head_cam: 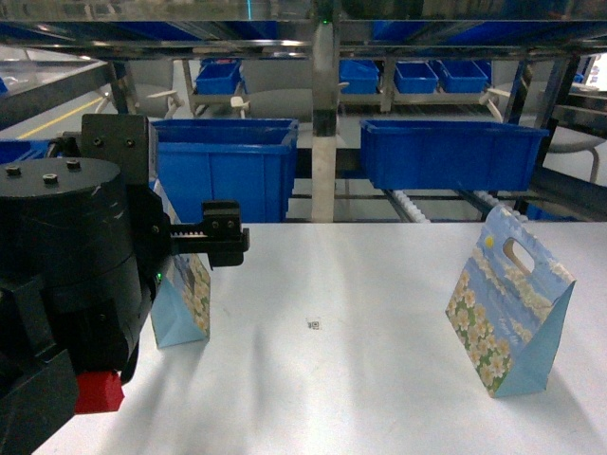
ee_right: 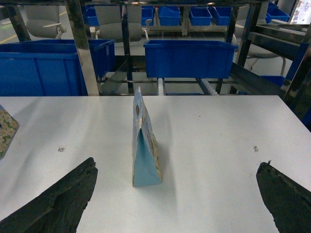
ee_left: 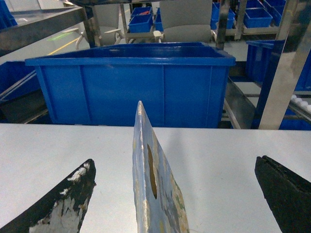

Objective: Move flower gift bag to table near conveyor

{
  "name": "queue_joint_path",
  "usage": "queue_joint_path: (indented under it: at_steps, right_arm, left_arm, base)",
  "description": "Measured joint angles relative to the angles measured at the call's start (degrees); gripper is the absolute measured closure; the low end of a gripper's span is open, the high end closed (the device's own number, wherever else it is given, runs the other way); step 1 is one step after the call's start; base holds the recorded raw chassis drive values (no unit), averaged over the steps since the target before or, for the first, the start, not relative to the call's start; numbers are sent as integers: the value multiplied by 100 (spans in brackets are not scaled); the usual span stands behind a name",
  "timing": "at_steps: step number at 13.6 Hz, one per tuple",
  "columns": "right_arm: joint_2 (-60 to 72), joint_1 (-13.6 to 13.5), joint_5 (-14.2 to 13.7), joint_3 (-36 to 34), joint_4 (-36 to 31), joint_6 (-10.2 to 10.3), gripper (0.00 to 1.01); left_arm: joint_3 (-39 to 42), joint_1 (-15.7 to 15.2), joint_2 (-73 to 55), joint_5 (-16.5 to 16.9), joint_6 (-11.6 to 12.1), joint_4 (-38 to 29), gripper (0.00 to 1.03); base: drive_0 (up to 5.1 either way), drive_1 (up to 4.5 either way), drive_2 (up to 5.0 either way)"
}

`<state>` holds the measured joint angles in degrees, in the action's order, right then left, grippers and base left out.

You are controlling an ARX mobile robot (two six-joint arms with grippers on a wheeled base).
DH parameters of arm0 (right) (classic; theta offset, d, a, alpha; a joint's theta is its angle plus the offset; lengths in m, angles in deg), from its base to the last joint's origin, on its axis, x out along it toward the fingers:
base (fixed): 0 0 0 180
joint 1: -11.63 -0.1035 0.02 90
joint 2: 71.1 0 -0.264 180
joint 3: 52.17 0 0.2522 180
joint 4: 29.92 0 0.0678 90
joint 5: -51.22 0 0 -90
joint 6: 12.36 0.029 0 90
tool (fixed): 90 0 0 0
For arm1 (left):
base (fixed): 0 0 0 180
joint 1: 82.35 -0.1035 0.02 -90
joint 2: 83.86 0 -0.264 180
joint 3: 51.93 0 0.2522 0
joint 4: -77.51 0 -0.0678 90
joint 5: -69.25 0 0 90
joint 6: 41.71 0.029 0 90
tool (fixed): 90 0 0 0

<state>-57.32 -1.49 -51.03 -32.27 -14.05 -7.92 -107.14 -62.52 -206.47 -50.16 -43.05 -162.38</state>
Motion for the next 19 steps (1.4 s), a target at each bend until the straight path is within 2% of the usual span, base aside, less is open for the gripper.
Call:
queue_joint_path:
  at_steps: [2, 4, 6, 8, 9, 11, 13, 15, 16, 17, 18, 19]
  right_arm:
    - [0, 0, 0, 0, 0, 0, 3]
    - [0, 0, 0, 0, 0, 0, 3]
    - [0, 0, 0, 0, 0, 0, 3]
    - [0, 0, 0, 0, 0, 0, 3]
    - [0, 0, 0, 0, 0, 0, 3]
    - [0, 0, 0, 0, 0, 0, 3]
    - [0, 0, 0, 0, 0, 0, 3]
    - [-83, -17, -52, -42, -133, -28, 5]
    - [-824, 20, -20, -363, -267, -247, 19]
    - [-1137, 225, 129, -411, -326, -319, 32]
    - [-1283, 428, 280, -518, -302, -356, 45]
    - [-1346, 881, 922, -535, -166, -407, 58]
  left_arm:
    - [256, -59, 435, 164, 94, 4, 5]
    - [511, -90, 968, 452, 358, -4, 5]
    - [925, -219, 1718, 815, 444, -4, 5]
    - [1320, -461, 2247, 1051, 487, -11, 5]
    - [1644, -603, 2555, 1207, 590, -7, 5]
    - [2559, -1058, 3432, 1493, 640, -9, 5]
    - [2992, -1169, 3783, 1274, 778, -7, 5]
    - [2990, -1167, 3779, 1285, 793, -4, 5]
    - [2981, -1228, 3960, 1589, 715, 439, 9]
    - [3108, -1357, 4503, 2118, 463, 962, 22]
    - [3265, -1416, 5090, 2361, 313, 1113, 35]
    - [3379, -1488, 5460, 2430, 260, 1290, 47]
  base:
    - [0, 0, 0]
    - [0, 0, 0]
    - [0, 0, 0]
    - [0, 0, 0]
    - [0, 0, 0]
    - [0, 0, 0]
    - [0, 0, 0]
    - [0, 0, 0]
    - [0, 0, 0]
    - [0, 0, 0]
    - [0, 0, 0]
    - [0, 0, 0]
